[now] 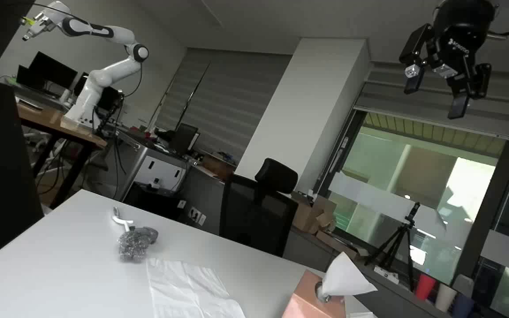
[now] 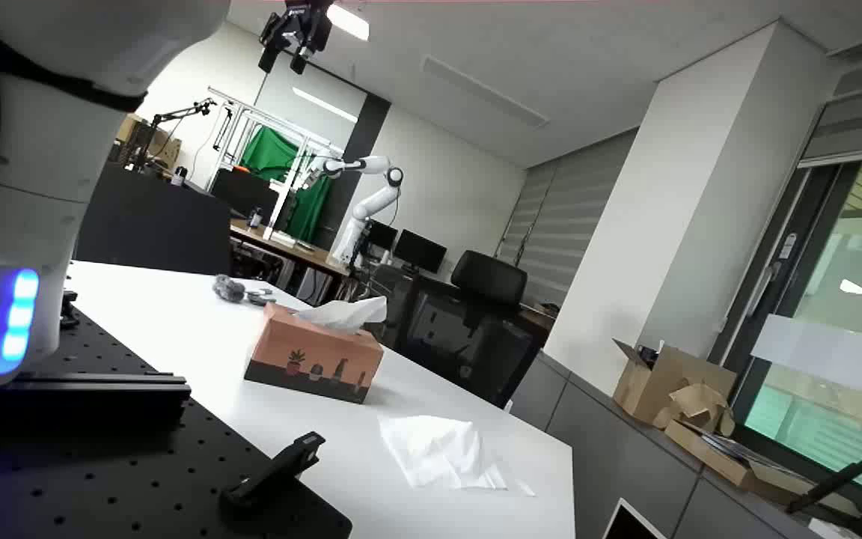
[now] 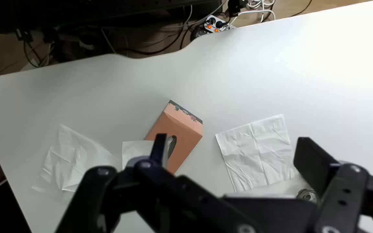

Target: Take a tissue paper from the tissue box and put it on the table

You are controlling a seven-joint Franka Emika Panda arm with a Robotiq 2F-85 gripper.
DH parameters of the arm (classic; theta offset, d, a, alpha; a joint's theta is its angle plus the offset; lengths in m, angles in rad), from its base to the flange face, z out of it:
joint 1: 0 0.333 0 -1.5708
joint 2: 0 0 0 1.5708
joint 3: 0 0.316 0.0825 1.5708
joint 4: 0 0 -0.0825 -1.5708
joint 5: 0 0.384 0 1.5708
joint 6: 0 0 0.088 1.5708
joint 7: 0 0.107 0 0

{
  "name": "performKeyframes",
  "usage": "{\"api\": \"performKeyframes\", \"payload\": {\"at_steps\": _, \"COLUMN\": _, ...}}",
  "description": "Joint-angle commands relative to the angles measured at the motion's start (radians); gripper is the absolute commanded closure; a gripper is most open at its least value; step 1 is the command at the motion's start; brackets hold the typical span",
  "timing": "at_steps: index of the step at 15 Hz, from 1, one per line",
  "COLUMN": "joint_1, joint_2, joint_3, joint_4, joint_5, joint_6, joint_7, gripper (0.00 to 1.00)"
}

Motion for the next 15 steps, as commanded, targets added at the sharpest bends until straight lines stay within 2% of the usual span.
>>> {"api": "performKeyframes", "payload": {"at_steps": 1, "joint_1": 0.009, "joint_2": 0.003, "joint_3": -0.007, "joint_4": 0.003, "joint_5": -0.004, "joint_6": -0.001, "joint_7": 0.004, "gripper": 0.00}}
{"api": "performKeyframes", "payload": {"at_steps": 9, "joint_1": 0.009, "joint_2": 0.002, "joint_3": -0.007, "joint_4": 0.003, "joint_5": -0.004, "joint_6": -0.001, "joint_7": 0.004, "gripper": 0.00}}
{"api": "performKeyframes", "payload": {"at_steps": 15, "joint_1": -0.070, "joint_2": 0.040, "joint_3": -0.084, "joint_4": -0.111, "joint_5": -0.044, "joint_6": 0.331, "joint_7": -0.006, "gripper": 0.00}}
